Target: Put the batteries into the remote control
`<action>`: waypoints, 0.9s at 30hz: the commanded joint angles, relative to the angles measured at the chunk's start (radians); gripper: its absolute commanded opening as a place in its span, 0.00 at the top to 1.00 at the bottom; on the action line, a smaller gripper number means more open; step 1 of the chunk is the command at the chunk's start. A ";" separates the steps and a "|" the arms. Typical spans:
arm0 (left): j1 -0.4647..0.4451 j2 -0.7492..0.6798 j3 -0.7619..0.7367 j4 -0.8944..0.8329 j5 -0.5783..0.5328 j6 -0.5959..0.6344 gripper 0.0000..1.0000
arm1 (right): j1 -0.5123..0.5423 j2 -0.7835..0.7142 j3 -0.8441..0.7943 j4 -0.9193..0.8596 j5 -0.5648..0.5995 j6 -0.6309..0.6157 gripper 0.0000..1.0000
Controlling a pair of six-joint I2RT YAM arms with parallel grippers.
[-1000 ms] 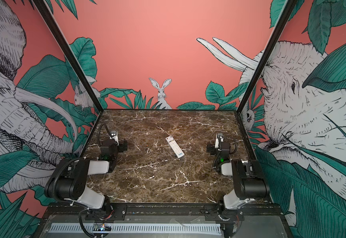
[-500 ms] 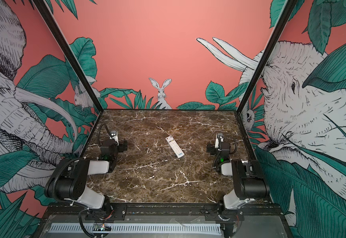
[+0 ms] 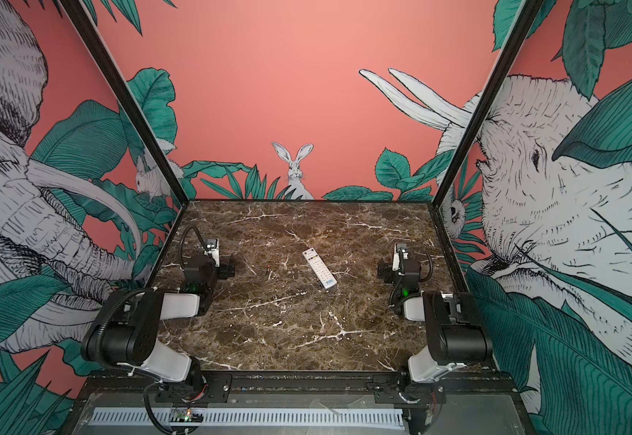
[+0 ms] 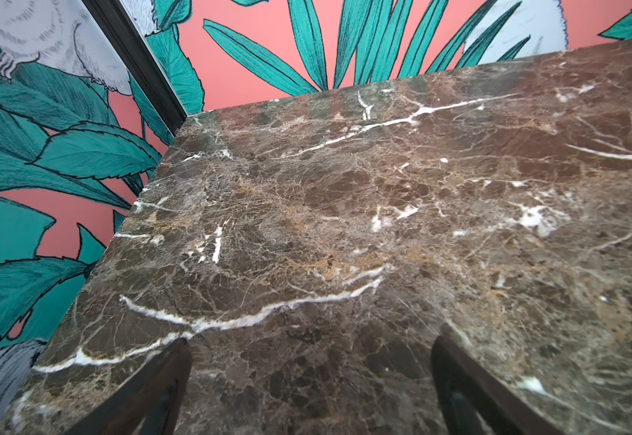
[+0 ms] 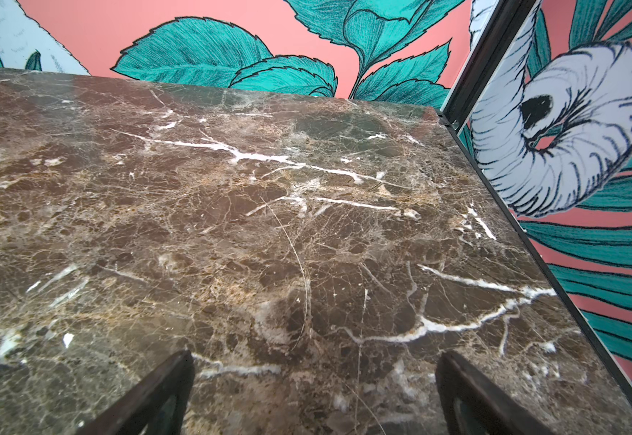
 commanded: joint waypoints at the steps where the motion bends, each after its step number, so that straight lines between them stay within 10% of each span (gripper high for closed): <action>1: 0.001 -0.074 0.085 -0.192 -0.045 -0.019 0.00 | 0.004 -0.009 0.005 0.029 -0.022 -0.012 0.01; 13: -0.111 -0.088 0.382 -0.776 -0.371 -0.174 0.00 | 0.070 -0.254 0.193 -0.547 -0.102 0.002 0.01; 27: -0.172 -0.158 0.680 -1.278 -0.046 -0.350 0.00 | 0.401 -0.131 0.453 -0.948 -0.195 0.067 0.01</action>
